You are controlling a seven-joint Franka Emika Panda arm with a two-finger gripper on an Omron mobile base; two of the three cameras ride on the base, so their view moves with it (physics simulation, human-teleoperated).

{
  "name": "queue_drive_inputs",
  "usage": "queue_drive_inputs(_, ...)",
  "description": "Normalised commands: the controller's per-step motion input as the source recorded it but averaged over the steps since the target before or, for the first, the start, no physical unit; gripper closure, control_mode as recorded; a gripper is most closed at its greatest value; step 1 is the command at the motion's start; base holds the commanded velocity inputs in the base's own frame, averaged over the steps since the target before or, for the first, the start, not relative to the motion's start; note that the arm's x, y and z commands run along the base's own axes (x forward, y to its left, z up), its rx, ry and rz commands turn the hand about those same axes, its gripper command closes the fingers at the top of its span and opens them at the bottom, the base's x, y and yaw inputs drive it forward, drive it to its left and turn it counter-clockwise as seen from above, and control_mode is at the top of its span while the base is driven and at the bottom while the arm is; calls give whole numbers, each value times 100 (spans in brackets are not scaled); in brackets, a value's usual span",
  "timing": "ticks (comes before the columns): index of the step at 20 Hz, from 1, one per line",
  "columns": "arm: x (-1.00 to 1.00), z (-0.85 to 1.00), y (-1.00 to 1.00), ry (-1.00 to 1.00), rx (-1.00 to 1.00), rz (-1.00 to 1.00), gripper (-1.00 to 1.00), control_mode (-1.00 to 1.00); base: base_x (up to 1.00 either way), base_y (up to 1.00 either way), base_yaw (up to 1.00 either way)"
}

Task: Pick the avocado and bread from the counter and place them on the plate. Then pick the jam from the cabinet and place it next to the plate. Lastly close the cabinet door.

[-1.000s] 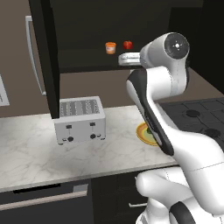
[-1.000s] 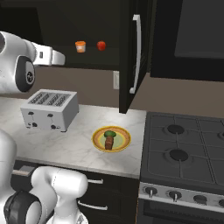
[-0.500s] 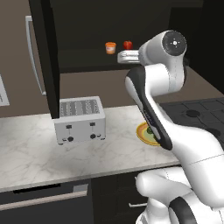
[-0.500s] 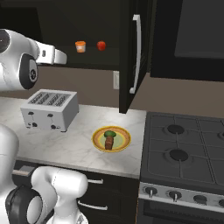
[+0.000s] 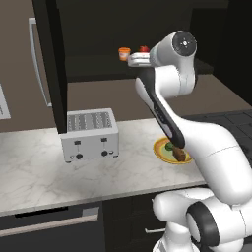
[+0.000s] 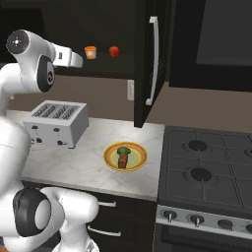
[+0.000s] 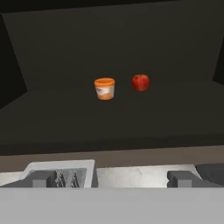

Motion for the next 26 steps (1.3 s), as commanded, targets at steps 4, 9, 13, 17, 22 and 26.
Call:
queue_drive_inputs(4, 50, 0, 0, 3, 0, 1, -100, -100, 0, 0, 0)
queue_drive_inputs(9, 36, 0, 0, 3, 0, 0, -100, -100, 0, 0, 0)
queue_drive_inputs(13, 33, -2, 0, 1, 0, 0, -100, -100, 0, 0, 0)
queue_drive_inputs(17, 33, -4, 0, 0, 0, 0, -100, -100, 0, 0, 0)
queue_drive_inputs(22, 27, -20, 0, 0, 0, 0, -100, -100, 0, 0, 0)
queue_drive_inputs(26, 23, -6, 0, 0, 0, 0, -100, -100, 0, 0, 0)
